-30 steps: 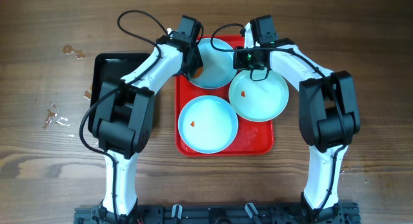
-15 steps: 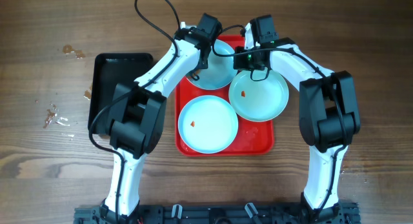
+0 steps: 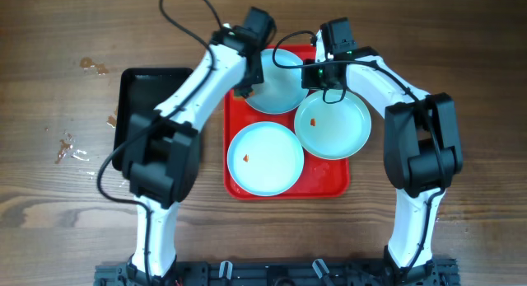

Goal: Clean dirty plates on tray and stack at the side

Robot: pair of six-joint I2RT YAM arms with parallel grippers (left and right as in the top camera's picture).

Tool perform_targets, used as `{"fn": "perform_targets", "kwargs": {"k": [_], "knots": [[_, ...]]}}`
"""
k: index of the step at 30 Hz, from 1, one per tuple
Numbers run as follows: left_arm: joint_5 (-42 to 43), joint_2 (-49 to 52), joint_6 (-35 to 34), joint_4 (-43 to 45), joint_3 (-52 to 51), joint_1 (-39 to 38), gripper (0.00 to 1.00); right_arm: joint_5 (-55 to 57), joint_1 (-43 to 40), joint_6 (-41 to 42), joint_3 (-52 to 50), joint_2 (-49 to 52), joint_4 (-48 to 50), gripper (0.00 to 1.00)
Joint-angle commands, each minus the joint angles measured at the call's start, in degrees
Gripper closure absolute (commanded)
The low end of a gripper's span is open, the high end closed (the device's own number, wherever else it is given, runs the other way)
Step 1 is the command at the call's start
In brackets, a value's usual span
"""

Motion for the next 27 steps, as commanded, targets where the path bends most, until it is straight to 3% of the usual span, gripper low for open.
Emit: {"fn": "perform_targets", "kwargs": {"k": [1,6,9,13,21,27], "knots": [[10.21,-5.01,-1.18,-2.12,1.46,5.51,0.96,1.81,-0.09,-2.6,-0.46,-2.97,-0.2,0.96],[13.38,-8.0,-0.22,-9.22,1.46,11.91,0.96,1.84,-0.09,-4.07,-0.46,-4.35,-0.22,0.96],[13.33,-10.03,4.07,-15.41,1.46,16.24,0.96,2.03,-0.09,-4.04,-0.46,-5.05,-0.26,0.96],[9.14,-10.56,7.34,-22.01,0.02,21.0,0.96,2.01,-0.09,-4.04,-0.46,-5.09,-1.81,0.95],[6.86,-10.51,8.57,-11.76,-17.49,29.33,0.96,5.86,-0.09,-8.37,-0.39,-8.7,-5.86,0.96],[6.88,-10.51,9.84,-5.49,-24.04,31.41,0.96,10.23,-0.07,-11.76,-0.39,-15.85,-5.84,0.96]]}}
